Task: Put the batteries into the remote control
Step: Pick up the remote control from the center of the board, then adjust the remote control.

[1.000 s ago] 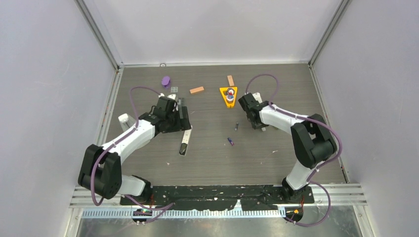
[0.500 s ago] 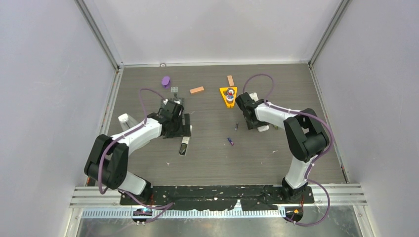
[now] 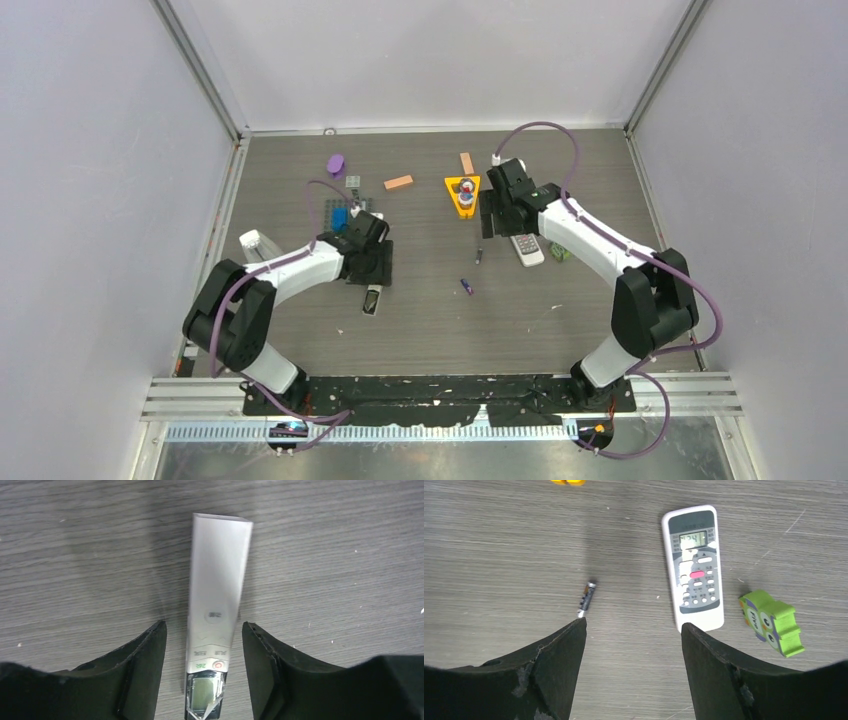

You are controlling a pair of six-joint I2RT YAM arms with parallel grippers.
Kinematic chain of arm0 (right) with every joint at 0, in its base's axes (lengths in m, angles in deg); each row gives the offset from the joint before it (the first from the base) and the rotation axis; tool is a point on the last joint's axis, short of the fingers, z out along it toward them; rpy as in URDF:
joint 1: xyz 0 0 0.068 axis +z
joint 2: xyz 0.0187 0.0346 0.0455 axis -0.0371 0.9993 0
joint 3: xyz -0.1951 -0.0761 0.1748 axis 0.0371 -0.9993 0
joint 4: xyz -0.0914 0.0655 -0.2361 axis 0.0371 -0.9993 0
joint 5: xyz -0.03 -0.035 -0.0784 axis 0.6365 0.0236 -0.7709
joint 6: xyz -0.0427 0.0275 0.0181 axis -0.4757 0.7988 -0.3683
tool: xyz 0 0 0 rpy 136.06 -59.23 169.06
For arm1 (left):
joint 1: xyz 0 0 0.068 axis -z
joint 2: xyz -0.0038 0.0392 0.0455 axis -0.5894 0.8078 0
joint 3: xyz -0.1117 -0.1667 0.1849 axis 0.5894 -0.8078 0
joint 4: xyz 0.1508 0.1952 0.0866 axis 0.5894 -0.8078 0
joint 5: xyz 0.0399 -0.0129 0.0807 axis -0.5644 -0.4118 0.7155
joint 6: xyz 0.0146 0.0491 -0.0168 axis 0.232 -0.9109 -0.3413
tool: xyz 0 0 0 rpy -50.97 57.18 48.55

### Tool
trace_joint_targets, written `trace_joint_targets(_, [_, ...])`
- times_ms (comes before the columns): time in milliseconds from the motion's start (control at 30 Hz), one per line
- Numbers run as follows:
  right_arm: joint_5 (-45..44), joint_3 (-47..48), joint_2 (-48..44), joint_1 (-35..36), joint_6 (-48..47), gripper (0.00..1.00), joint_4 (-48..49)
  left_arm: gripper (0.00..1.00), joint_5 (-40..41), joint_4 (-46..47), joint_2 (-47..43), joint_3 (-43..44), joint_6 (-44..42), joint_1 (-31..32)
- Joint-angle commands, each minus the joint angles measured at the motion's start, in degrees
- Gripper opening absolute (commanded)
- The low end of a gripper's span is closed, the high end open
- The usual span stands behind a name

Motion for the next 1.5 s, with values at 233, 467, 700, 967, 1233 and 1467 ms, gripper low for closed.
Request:
trace_joint_targets(233, [10.3,1.1,-5.6,-0.5,2.8,0.75,1.5,0.06,4.5,4.8,1.2,-1.4,-2.5,3.1])
trace_joint_targets(467, [17.6,2.3,-10.0,-0.5,2.2,0.72,2.7,0.00,-13.0,-4.1,-6.0,8.3,-7.5,3.0])
trace_joint_targets(700, [37.6,3.5,-14.9,-0.8,1.7,0.75,11.8,0.00,-33.2,-8.4,-13.4,19.5,-11.7,2.9])
trace_joint_targets(967, [64.4,0.1,-22.7,-0.8,5.1,0.80,30.4,0.00,-49.8,-15.6,-15.5,30.4,-15.1,2.8])
trace_joint_targets(1233, [74.1,-1.9,-24.0,-0.8,10.7,0.82,41.0,0.00,-58.9,-11.9,-17.3,31.3,-13.0,2.8])
trace_joint_targets(1467, [79.4,-1.6,-22.1,-0.3,9.9,0.82,40.0,0.00,-62.3,-10.0,-17.5,30.4,-12.5,2.8])
